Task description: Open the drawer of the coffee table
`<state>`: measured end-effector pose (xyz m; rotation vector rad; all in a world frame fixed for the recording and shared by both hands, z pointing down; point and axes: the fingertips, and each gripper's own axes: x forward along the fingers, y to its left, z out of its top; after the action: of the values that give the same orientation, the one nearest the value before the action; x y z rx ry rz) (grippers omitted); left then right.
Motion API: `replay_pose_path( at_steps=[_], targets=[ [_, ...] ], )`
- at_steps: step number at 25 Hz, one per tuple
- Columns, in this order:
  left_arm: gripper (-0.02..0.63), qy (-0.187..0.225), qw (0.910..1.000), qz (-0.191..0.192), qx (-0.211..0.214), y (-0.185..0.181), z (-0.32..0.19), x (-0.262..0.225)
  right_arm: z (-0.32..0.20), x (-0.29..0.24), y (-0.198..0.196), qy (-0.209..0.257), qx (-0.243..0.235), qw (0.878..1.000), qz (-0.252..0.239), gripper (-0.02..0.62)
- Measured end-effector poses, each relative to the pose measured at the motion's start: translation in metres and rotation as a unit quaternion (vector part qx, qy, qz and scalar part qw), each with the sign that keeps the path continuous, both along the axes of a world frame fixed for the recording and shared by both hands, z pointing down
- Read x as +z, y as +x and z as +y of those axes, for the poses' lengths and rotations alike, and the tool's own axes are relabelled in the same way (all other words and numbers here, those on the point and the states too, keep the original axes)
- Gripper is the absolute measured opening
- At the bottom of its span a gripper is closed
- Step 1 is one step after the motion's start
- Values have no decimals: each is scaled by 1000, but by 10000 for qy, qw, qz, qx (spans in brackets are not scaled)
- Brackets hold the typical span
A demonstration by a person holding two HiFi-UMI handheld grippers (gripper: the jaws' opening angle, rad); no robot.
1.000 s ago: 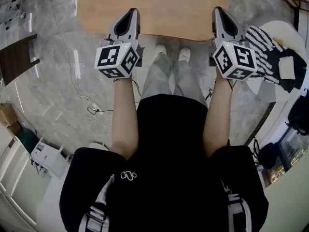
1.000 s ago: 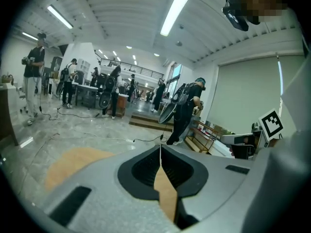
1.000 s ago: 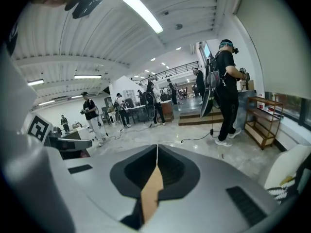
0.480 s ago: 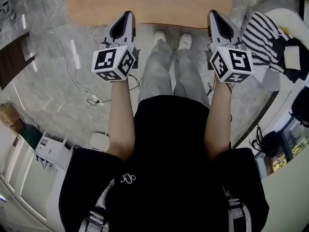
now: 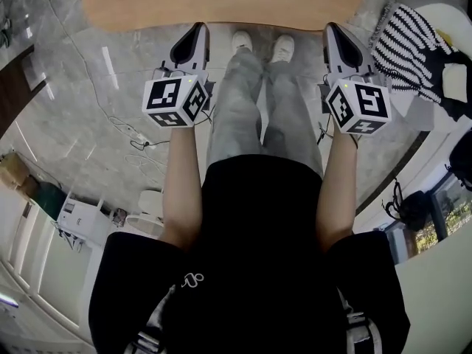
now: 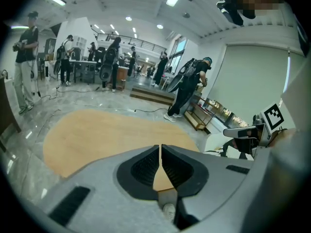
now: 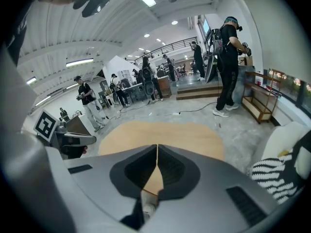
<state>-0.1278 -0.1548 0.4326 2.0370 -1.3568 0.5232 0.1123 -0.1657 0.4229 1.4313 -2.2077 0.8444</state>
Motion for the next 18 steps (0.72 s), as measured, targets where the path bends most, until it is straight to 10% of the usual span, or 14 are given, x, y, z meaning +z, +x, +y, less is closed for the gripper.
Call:
replay_pose_path(
  at_steps=[18],
  targets=[
    [15, -959, 9949, -120, 274, 8, 51, 127, 64, 121, 9, -716, -2, 9974, -51, 12]
  ],
)
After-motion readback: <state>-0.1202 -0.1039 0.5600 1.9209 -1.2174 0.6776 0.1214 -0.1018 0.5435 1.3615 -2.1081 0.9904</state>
